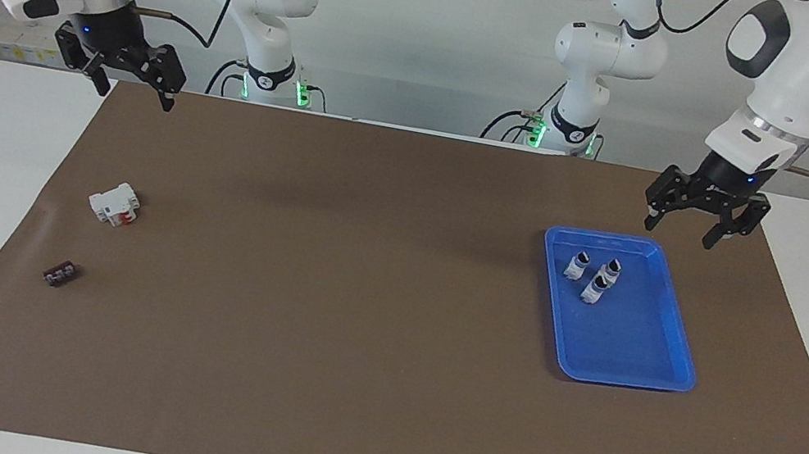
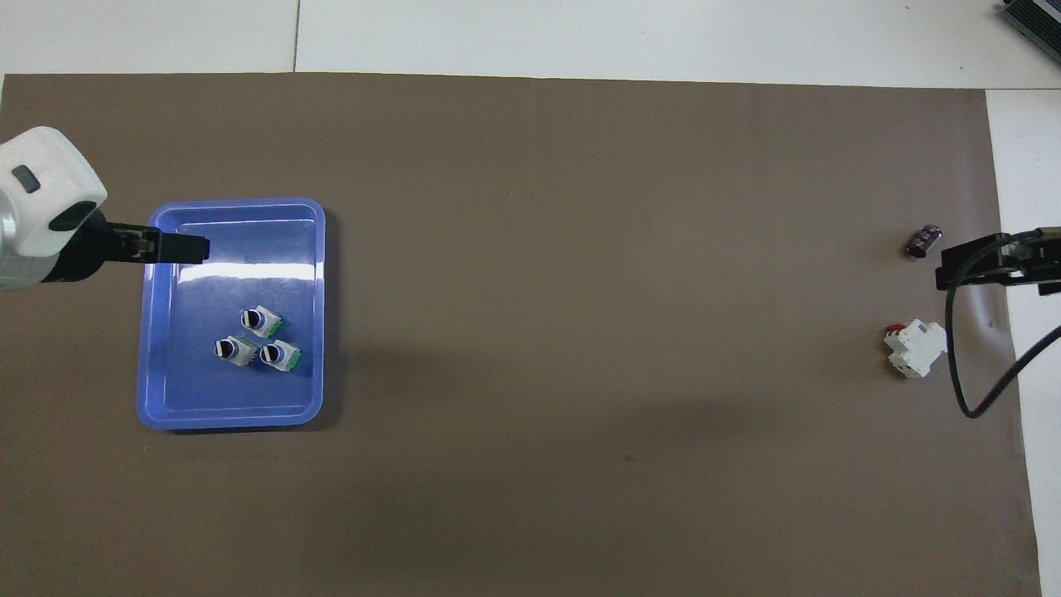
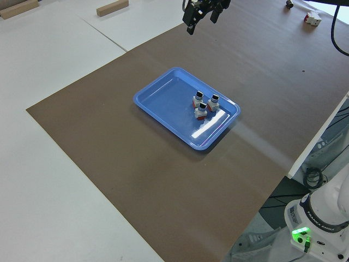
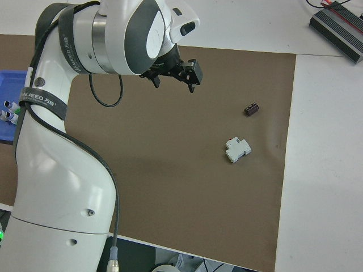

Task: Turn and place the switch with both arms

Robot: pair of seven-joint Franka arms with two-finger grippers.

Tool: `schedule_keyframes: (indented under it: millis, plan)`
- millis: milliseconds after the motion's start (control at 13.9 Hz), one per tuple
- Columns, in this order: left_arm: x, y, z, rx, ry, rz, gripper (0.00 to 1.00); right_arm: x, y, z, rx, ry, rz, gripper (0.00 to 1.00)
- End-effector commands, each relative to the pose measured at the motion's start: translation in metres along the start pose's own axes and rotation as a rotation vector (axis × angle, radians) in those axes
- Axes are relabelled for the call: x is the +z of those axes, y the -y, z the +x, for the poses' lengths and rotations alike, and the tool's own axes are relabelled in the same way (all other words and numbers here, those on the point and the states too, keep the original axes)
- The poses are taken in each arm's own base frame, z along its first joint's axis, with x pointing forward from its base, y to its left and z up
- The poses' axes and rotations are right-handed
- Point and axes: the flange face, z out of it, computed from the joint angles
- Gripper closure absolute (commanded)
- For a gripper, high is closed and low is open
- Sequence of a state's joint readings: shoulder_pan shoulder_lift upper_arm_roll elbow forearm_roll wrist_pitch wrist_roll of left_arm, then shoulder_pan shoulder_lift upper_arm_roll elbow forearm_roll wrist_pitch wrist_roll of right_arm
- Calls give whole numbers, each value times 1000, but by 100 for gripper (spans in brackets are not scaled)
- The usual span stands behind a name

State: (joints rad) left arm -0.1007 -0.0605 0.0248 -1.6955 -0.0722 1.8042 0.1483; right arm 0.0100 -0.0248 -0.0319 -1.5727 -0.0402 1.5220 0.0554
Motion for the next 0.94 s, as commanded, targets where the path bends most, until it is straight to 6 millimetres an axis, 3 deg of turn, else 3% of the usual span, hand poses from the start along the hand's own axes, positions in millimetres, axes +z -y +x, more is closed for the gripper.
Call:
schedule_keyframes:
  millis: [0, 360, 504, 863]
  plan:
    - [-29, -1, 8, 32, 59, 55, 0, -1, 1, -9, -9, -2, 12, 0]
    - [-33, 18, -20, -19, 200, 37, 0, -3, 6, -11, -19, -5, 24, 0]
    - [-30, 23, -20, -26, 216, 38, 0, -3, 8, -12, -20, 4, 24, 0]
    - [-46, 33, -19, -53, 253, 30, 0, -3, 8, -12, -22, 3, 23, 0]
